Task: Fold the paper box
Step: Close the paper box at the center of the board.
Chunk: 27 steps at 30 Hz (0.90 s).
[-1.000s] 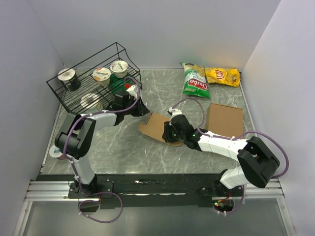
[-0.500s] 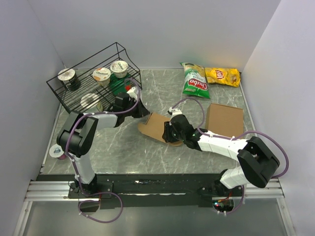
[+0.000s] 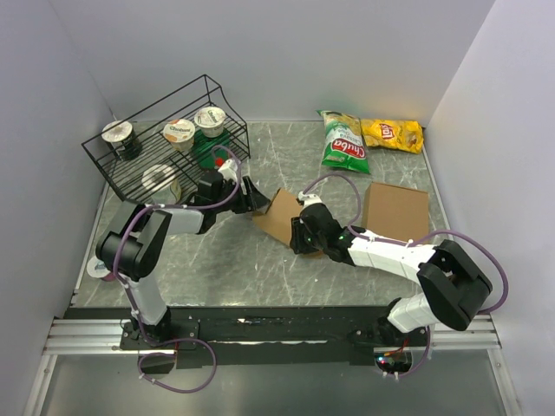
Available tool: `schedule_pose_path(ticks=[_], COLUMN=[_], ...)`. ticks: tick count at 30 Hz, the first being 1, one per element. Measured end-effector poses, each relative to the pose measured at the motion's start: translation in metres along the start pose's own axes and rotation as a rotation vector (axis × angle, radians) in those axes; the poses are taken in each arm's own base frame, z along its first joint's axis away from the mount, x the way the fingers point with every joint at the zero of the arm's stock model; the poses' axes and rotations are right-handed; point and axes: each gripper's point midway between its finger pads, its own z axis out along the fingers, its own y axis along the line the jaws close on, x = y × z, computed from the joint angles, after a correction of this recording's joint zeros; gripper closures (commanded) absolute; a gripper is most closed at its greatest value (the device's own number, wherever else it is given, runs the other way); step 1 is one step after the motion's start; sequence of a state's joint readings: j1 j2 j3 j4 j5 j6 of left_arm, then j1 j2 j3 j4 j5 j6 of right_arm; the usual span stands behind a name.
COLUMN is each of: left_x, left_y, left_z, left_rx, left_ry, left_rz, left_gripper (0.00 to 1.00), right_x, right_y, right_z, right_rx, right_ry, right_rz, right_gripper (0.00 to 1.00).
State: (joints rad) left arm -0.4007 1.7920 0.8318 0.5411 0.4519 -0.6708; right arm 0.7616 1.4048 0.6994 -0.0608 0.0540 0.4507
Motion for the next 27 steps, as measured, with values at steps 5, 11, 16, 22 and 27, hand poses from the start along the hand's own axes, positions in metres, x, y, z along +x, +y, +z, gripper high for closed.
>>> schedule_pose_path(ticks=[5, 11, 16, 22, 27], left_x=[0.003, -0.005, -0.010, -0.026, -0.012], left_y=[-0.005, -0.012, -0.016, -0.018, -0.005], left_z=[-0.001, -0.001, 0.003, 0.029, 0.043], left_rx=[0.030, 0.060, 0.077, 0.113, 0.100], left_ry=[-0.001, -0.033, -0.029, -0.013, 0.053], left_rz=[-0.026, -0.027, -0.014, 0.038, 0.036], left_gripper=[0.30, 0.23, 0.24, 0.25, 0.27], right_x=[0.004, 0.007, 0.008, 0.011, 0.007], right_y=[-0.004, -0.006, -0.007, -0.009, -0.008], right_z=[-0.001, -0.001, -0.002, -0.002, -0.005], right_rx=[0.018, 0.025, 0.028, 0.035, 0.030], right_ry=[0.017, 0.025, 0.032, 0.045, 0.041], right_rz=[-0.005, -0.009, -0.019, -0.030, -0.046], right_gripper=[0.61, 0.61, 0.60, 0.59, 0.54])
